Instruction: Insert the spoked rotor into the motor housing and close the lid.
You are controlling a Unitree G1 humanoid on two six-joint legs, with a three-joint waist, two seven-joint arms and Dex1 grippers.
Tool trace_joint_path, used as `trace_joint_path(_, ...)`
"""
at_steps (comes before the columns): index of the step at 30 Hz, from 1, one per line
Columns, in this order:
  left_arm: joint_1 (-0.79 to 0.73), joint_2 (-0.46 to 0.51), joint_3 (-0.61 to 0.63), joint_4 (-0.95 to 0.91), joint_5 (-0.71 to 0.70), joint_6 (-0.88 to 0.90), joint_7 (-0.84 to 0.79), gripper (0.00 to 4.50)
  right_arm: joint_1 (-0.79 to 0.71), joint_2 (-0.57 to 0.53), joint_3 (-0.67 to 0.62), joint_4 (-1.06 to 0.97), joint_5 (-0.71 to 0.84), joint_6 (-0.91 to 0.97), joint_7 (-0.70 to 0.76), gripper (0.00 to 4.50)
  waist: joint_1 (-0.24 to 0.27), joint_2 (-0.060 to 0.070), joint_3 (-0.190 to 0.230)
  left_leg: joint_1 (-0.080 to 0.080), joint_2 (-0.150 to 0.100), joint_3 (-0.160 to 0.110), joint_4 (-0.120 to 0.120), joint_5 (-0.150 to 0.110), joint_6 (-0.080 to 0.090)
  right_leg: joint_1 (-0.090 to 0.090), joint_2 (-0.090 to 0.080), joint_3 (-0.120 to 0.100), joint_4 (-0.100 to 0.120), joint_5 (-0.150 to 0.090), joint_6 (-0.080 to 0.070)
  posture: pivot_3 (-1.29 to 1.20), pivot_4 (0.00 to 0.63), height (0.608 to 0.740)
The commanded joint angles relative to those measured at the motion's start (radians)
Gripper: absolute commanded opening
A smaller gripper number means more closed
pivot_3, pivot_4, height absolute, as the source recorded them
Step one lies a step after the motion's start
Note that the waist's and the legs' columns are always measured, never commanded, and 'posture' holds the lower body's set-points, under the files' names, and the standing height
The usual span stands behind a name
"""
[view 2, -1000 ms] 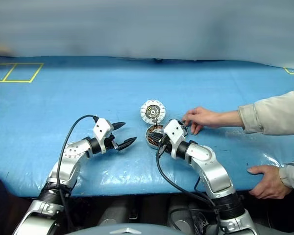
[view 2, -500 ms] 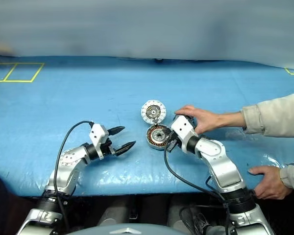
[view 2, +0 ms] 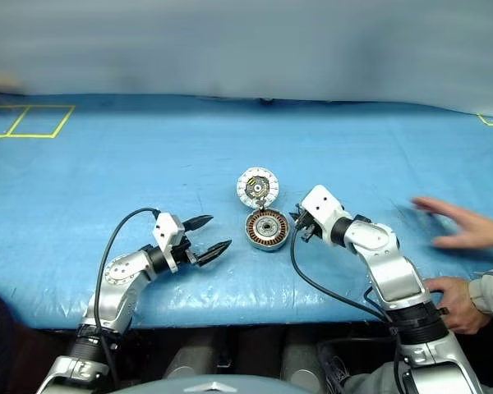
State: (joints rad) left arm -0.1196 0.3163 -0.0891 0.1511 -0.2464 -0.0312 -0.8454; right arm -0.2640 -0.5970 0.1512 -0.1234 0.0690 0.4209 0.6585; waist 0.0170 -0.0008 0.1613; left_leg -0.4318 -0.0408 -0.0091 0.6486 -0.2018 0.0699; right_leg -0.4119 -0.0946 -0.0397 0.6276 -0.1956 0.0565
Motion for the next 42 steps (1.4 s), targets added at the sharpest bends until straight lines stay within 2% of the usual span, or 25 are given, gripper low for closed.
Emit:
trace_joint_path(1,0.001,-0.004,0.000,-0.037,-0.009,-0.023,-0.001,4.50,-0.034,-0.047,-0.015,0.010,-0.031,-0.010,0.021,1.28,0.000,0.000,0.000,0.000,0.000,0.000,0.000,0.000,0.000,0.000,0.000,0.000,0.000,0.000,0.000,0.00,0.150,0.740)
trace_joint_path(17,0.019,-0.017,-0.011,-0.031,0.006,-0.029,0.014,4.50,-0.060,-0.167,-0.074,0.076,-0.067,-0.003,0.046,1.28,0.003,0.000,0.000,0.000,0.000,0.000,0.000,0.000,0.001,0.000,-0.001,0.000,0.000,0.000,0.000,0.00,0.150,0.740)
trace_joint_path(22,0.020,-0.015,-0.011,-0.034,0.007,-0.027,0.018,4.50,-0.069,-0.185,-0.049,0.098,-0.087,-0.003,0.065,1.28,0.001,0.000,0.000,0.000,0.000,0.000,0.000,0.000,0.001,0.000,-0.001,0.000,0.000,0.000,0.000,0.00,0.150,0.740)
trace_joint_path(30,0.030,-0.015,-0.012,-0.038,0.010,-0.025,0.024,4.50,-0.072,-0.142,-0.084,0.063,-0.056,-0.004,0.060,1.28,0.001,0.000,0.000,0.000,0.000,0.000,0.000,0.000,0.001,0.000,-0.001,0.000,0.000,0.000,0.000,0.00,0.150,0.740)
trace_joint_path(42,0.025,-0.011,-0.013,-0.037,0.012,-0.020,0.028,4.50,-0.042,-0.117,-0.053,0.021,-0.054,0.044,0.059,1.28,0.002,0.000,0.000,0.000,0.000,0.000,0.000,0.000,0.001,0.000,-0.001,0.000,0.000,0.000,0.000,0.00,0.150,0.740)
